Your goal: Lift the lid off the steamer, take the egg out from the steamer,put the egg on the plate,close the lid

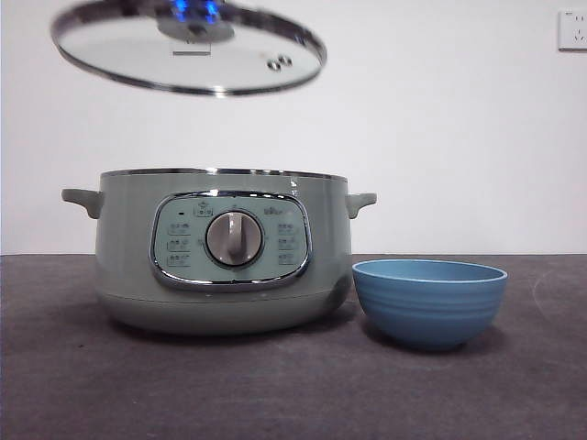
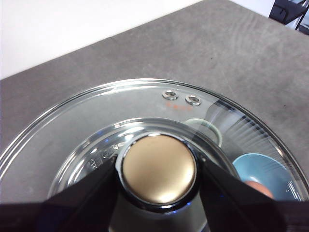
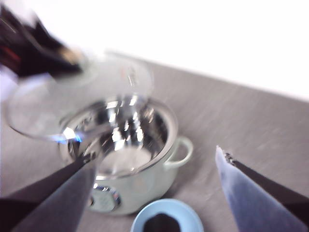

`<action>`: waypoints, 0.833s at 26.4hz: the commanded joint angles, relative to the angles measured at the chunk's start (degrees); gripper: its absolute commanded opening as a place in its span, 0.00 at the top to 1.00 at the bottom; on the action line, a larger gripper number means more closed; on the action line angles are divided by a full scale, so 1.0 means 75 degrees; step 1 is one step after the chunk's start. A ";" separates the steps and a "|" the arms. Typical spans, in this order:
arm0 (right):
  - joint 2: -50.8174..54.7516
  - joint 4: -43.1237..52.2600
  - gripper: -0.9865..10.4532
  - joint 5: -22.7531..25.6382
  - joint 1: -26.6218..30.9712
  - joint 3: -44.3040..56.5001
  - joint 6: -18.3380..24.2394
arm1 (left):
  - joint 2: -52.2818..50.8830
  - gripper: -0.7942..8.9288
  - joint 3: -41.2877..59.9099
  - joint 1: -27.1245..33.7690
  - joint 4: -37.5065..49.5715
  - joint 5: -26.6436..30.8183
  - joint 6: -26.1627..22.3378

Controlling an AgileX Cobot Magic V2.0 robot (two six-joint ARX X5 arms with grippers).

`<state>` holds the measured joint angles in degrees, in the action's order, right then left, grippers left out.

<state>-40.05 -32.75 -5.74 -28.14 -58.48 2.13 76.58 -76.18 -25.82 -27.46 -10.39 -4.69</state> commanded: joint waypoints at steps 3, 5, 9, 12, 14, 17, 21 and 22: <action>0.0507 -0.0099 0.55 0.0382 -0.0003 0.0012 -0.0102 | 0.0466 0.93 -0.0105 -0.0012 0.0562 -0.0085 -0.0187; 0.0627 -0.0122 0.55 0.0522 -0.0003 0.0003 -0.0099 | 0.0667 0.93 -0.0105 -0.0012 0.0685 -0.0082 -0.0184; 0.0697 -0.0154 0.55 0.0612 -0.0003 0.0003 -0.0099 | 0.1011 0.93 -0.0105 -0.0012 0.0799 -0.0085 -0.0187; 0.0691 -0.0216 0.55 0.0612 -0.0003 0.0003 -0.0099 | 0.1204 0.93 -0.0105 -0.0012 0.0796 -0.0082 -0.0187; 0.0691 -0.0219 0.55 0.0615 -0.0003 0.0003 -0.0096 | 0.1311 0.93 -0.0105 -0.0012 0.0801 -0.0082 -0.0187; 0.0691 -0.0216 0.55 0.0612 -0.0003 0.0003 -0.0096 | 0.1475 0.93 -0.0105 -0.0012 0.0801 -0.0085 -0.0187; 0.0691 -0.0221 0.55 0.0612 -0.0006 0.0003 -0.0096 | 0.1690 0.93 -0.0105 -0.0012 0.0796 -0.0085 -0.0187; 0.0691 -0.0221 0.55 0.0615 -0.0003 0.0003 -0.0096 | 0.1743 0.93 -0.0105 -0.0012 0.0799 -0.0085 -0.0184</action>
<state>-35.00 -34.72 -1.37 -28.14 -58.48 1.93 89.82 -76.18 -25.82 -23.90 -10.61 -5.43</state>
